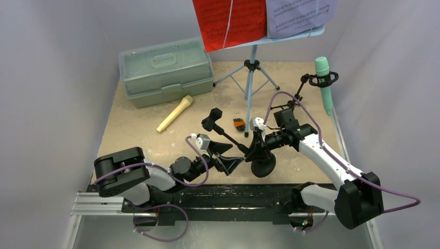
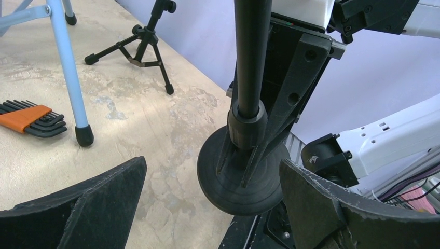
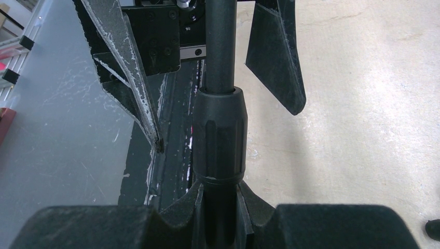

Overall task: Pack up the instrument practice props
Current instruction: Unscrew the knob on the microphone stand.

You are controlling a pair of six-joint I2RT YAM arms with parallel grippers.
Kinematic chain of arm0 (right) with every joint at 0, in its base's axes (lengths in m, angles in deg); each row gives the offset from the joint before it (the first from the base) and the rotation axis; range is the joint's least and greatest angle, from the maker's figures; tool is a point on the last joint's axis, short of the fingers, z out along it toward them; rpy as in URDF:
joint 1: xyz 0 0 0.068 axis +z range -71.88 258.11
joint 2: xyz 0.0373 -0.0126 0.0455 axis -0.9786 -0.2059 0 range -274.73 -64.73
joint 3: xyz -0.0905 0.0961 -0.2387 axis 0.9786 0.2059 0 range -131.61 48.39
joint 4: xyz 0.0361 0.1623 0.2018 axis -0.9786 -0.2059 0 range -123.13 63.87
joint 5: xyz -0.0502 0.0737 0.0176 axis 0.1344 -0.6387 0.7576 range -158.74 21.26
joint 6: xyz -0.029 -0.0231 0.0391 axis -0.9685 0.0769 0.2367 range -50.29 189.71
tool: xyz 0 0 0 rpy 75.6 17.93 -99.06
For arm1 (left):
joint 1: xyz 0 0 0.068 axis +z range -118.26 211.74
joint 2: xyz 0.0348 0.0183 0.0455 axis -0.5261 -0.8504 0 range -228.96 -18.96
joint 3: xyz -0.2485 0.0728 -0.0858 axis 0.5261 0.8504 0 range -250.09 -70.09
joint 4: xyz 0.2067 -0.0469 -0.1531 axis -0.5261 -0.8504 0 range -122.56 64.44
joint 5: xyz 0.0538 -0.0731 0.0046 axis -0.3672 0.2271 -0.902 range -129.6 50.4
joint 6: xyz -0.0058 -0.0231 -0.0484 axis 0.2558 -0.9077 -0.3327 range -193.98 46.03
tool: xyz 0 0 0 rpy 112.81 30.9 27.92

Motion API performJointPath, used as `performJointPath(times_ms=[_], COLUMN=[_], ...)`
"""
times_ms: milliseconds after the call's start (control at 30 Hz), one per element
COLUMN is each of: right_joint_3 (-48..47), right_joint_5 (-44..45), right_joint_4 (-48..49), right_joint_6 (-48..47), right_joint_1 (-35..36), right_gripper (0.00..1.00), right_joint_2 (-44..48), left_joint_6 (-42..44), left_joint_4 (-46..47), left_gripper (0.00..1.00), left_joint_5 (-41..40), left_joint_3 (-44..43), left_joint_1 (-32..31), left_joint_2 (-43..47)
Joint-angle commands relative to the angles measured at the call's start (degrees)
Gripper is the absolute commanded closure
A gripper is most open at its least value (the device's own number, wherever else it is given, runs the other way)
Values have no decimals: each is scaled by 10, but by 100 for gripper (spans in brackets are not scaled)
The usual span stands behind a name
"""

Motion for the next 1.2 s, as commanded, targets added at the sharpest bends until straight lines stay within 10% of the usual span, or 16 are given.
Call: performJointPath(times_ms=[0,1167], right_joint_3=[-32,-33], right_joint_5=[-41,-41], right_joint_4=[4,2], right_joint_6=[-9,-11], right_joint_1=[-1,-1], right_gripper=[100,100], right_joint_2=[5,5], left_joint_6=[-11,-10], left_joint_4=[175,175], left_gripper=[0,0], left_joint_5=[-10,-16], left_joint_3=[-18,-32], left_joint_1=[3,3], left_joint_2=[-6,-13])
